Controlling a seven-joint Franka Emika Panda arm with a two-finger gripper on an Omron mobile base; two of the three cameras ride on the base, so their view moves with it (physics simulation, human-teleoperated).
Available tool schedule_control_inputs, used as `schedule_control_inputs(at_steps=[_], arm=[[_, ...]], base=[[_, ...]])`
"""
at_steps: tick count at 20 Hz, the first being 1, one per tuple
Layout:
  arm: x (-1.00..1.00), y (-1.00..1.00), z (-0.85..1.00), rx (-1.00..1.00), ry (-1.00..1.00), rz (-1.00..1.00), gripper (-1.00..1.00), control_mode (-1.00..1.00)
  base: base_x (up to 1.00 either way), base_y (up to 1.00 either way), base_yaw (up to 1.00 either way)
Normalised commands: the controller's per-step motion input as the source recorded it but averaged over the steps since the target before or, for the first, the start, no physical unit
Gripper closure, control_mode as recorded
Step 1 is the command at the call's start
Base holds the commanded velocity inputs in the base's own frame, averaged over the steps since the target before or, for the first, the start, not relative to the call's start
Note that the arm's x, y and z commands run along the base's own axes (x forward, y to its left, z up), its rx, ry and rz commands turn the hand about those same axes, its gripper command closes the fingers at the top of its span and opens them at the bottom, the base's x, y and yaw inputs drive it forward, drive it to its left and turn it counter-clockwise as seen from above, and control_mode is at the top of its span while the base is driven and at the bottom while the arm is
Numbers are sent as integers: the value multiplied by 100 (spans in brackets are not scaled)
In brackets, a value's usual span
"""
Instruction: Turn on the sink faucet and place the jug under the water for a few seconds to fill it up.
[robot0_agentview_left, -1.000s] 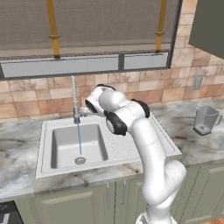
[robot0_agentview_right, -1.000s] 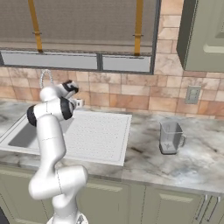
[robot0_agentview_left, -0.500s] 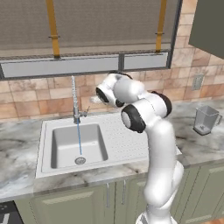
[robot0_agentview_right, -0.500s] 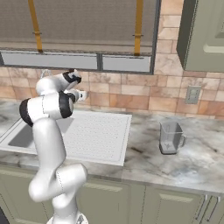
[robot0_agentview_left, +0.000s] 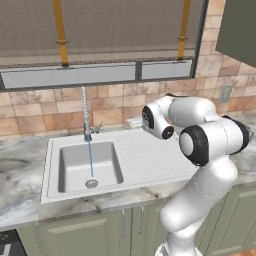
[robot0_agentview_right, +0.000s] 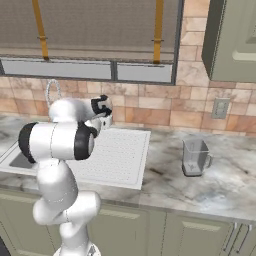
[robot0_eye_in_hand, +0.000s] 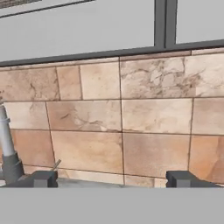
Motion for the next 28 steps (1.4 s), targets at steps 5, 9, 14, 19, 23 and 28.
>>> schedule_control_inputs(at_steps=[5,9,14,19,23,28], arm=[[-100,-100,83,0,-1,0,-100,-100],[-92,-100,98,-6,-1,0,-100,-100],[-70,-100,100,-1,2,2,-100,-100],[-41,-88,100,0,16,9,-100,-100],[-69,-82,54,0,13,19,-100,-100],[-100,-94,-41,0,0,23,-100,-100]], base=[[0,0,0],[0,0,0],[0,0,0],[0,0,0],[0,0,0],[0,0,0]])
